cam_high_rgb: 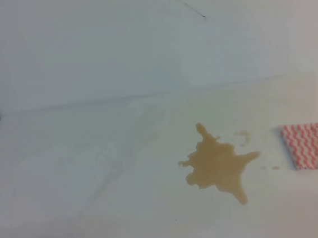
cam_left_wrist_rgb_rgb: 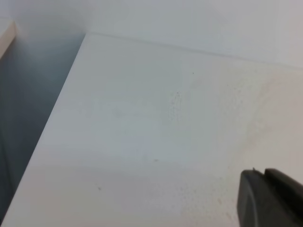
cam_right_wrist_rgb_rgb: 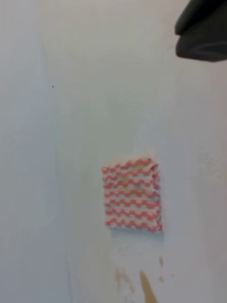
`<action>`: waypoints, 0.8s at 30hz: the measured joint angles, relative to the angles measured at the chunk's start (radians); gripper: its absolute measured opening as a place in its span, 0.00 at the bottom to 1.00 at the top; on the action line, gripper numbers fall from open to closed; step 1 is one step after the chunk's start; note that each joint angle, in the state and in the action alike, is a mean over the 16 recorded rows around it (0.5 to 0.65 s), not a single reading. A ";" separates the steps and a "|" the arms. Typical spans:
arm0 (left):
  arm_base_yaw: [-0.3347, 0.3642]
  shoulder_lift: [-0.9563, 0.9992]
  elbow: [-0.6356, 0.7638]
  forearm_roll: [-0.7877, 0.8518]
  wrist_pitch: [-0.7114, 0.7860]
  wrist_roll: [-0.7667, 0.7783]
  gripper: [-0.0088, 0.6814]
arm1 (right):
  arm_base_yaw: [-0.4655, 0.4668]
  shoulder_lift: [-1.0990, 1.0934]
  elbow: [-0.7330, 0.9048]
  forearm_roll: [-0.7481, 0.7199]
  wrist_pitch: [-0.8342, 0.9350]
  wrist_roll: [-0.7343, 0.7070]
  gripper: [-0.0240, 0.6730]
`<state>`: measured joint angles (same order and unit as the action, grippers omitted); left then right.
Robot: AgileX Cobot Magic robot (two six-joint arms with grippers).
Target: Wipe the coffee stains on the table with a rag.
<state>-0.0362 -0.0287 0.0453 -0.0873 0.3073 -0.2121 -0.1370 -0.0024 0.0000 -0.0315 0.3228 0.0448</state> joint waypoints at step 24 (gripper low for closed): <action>0.000 0.000 0.000 0.000 0.000 0.000 0.01 | 0.000 0.000 0.000 0.007 -0.072 0.005 0.03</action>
<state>-0.0362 -0.0287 0.0453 -0.0873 0.3073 -0.2121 -0.1370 -0.0024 0.0000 -0.0240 0.2504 0.0495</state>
